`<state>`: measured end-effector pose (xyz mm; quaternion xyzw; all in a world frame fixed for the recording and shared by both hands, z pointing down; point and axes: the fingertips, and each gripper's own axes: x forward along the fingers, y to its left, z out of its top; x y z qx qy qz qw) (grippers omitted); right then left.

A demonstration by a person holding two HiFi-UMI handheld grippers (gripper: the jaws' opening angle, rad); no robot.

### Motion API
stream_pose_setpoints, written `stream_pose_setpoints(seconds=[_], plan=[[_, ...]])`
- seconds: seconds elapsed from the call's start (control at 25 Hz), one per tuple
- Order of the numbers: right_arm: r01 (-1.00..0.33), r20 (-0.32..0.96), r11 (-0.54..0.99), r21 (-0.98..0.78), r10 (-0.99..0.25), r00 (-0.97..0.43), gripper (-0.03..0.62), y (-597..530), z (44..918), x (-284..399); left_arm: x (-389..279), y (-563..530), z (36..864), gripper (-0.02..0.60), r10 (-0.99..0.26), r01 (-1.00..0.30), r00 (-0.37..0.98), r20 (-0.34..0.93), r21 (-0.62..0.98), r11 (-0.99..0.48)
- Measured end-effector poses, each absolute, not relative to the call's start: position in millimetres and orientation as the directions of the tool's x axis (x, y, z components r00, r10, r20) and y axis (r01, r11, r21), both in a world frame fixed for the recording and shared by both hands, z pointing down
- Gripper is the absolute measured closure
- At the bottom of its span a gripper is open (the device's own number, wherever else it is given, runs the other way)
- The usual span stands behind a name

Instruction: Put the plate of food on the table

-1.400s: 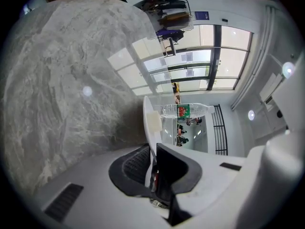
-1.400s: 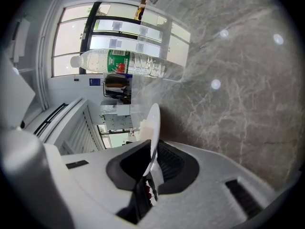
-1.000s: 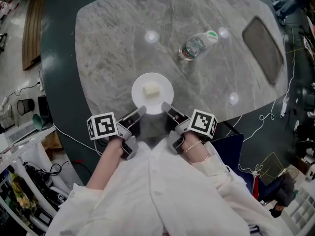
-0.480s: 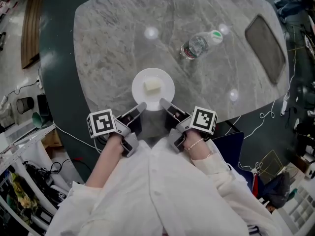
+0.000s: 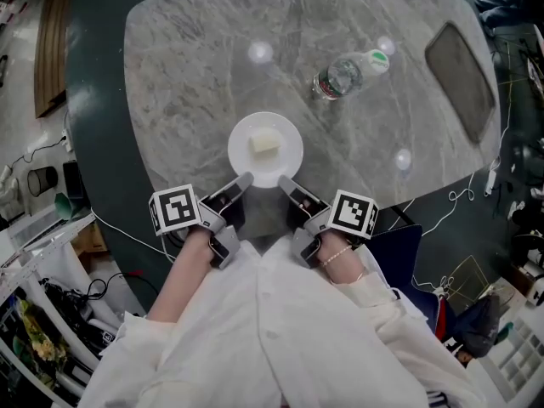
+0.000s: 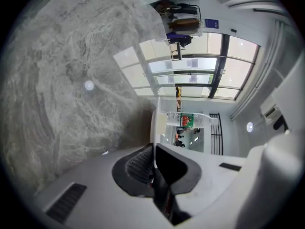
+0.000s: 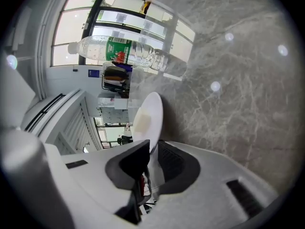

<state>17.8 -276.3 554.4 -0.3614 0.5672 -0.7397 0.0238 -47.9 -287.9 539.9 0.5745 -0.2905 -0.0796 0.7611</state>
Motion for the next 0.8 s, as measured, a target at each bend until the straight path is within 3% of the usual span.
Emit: stream_pose_setpoints(seconds=[0.48, 0.8], plan=[[-0.368, 0.519, -0.376, -0.851, -0.494, -0.697, 0.582, -285, 553, 26, -43, -281, 554, 0.532, -0.389, -0.338, 0.807, 0.444, 0.888, 0.312], [-0.385, 0.509, -0.334, -0.861, -0.534, -0.675, 0.583, -294, 549, 31, -55, -266, 547, 0.529, -0.372, -0.337, 0.818, 0.439, 0.889, 0.309]])
